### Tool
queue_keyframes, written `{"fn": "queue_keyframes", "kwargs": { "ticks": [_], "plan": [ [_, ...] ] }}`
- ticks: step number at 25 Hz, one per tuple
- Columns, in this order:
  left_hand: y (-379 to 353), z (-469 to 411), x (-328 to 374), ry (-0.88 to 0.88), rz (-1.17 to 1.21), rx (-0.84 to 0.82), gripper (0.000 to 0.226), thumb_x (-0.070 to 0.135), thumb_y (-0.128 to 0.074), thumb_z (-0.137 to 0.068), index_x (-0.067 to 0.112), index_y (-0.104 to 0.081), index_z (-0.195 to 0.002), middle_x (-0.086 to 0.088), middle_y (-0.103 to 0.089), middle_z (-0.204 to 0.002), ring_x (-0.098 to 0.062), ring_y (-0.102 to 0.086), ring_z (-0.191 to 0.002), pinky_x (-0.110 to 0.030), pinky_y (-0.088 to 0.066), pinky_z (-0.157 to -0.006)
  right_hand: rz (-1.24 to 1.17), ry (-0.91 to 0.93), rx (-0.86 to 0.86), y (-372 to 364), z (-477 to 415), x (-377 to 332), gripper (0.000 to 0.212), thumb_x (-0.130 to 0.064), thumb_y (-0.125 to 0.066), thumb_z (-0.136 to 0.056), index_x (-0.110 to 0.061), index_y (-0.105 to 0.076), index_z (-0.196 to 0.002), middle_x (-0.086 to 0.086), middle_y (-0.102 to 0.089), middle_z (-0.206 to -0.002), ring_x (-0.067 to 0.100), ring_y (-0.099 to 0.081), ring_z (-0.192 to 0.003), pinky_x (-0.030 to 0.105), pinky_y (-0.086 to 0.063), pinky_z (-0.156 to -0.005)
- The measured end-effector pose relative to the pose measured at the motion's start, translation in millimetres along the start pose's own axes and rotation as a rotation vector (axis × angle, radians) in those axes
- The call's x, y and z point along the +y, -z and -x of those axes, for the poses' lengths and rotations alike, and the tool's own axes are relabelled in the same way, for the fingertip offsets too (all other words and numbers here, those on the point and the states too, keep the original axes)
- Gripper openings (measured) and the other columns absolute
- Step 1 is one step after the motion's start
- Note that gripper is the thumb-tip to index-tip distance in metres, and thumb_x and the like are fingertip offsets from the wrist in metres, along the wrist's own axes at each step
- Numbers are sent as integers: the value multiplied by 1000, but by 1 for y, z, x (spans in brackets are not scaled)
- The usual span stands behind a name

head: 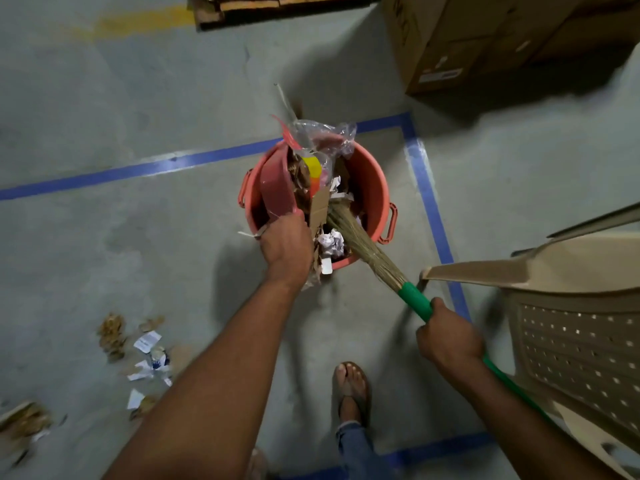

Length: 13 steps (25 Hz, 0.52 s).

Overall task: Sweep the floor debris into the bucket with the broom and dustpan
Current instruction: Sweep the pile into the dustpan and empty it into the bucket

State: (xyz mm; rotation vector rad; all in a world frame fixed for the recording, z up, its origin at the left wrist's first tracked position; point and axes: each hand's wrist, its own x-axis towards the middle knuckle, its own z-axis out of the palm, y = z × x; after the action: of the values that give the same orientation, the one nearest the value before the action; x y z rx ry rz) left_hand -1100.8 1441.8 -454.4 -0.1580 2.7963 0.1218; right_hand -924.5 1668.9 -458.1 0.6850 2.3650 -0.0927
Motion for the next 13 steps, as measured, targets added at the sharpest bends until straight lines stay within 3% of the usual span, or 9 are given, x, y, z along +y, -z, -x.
{"fn": "queue_keyframes", "kwargs": {
  "ticks": [6, 13],
  "plan": [
    [13, 5, -9, -34, -96, -99, 27, 4, -51, -98, 7, -74, -111, -12, -75, -108, -32, -73, -99, -35, -45, -65, -25, -14, -65, 20, 15, -15, 33, -31, -53, -94, -17, -49, -124, 7, -67, -106, 29, -68, -95, 38, -54, -75],
    [-3, -41, 7, -257, -138, -124, 29, 1, -51, -98, 6, -72, -116, -13, -72, -118, -33, -70, -109, -40, -57, -84, 35, -68, -100, 34, 12, -49, 48, -39, -53, -96, -18, -43, -138, 7, -64, -115, 28, -65, -103, 41, -51, -78]
  ]
}}
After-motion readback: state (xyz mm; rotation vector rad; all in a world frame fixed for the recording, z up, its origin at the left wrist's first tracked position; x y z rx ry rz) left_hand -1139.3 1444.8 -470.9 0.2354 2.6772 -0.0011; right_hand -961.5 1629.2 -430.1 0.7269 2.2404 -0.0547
